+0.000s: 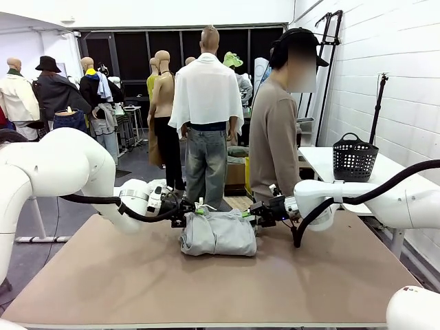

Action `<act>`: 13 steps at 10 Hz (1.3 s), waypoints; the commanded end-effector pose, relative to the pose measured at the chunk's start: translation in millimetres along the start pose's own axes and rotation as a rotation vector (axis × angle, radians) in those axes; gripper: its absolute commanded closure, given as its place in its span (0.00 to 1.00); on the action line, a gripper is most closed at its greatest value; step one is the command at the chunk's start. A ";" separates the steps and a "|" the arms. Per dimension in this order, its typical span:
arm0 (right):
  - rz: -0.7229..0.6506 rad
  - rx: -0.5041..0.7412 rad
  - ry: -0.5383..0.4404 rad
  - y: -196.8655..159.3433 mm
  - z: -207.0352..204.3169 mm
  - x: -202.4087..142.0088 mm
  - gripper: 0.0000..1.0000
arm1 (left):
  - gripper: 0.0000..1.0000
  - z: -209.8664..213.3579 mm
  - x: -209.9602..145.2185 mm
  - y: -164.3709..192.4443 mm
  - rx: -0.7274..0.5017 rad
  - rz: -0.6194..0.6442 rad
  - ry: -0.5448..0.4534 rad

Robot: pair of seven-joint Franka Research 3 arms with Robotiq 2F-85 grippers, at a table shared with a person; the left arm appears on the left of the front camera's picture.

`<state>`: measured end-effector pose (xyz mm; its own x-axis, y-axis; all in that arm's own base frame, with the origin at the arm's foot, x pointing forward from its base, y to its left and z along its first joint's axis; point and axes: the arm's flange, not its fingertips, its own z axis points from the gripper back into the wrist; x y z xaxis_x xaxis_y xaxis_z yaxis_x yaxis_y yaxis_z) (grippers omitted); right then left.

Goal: Fold the training pants.
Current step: Fold the Training pants in half.

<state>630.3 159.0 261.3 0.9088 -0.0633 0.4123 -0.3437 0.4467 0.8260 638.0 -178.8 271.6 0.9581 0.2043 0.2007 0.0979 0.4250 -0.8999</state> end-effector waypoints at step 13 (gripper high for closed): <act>0.037 -0.059 -0.004 19.7 42.8 -6.5 0.00 | 0.00 58.9 -15.1 -22.1 0.025 -0.003 -0.059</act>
<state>606.3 127.8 291.1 0.8954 -0.0524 0.4421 -0.3602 0.4985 0.7885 605.0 -140.0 311.4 0.9417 0.2458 0.2296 0.0980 0.4524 -0.8864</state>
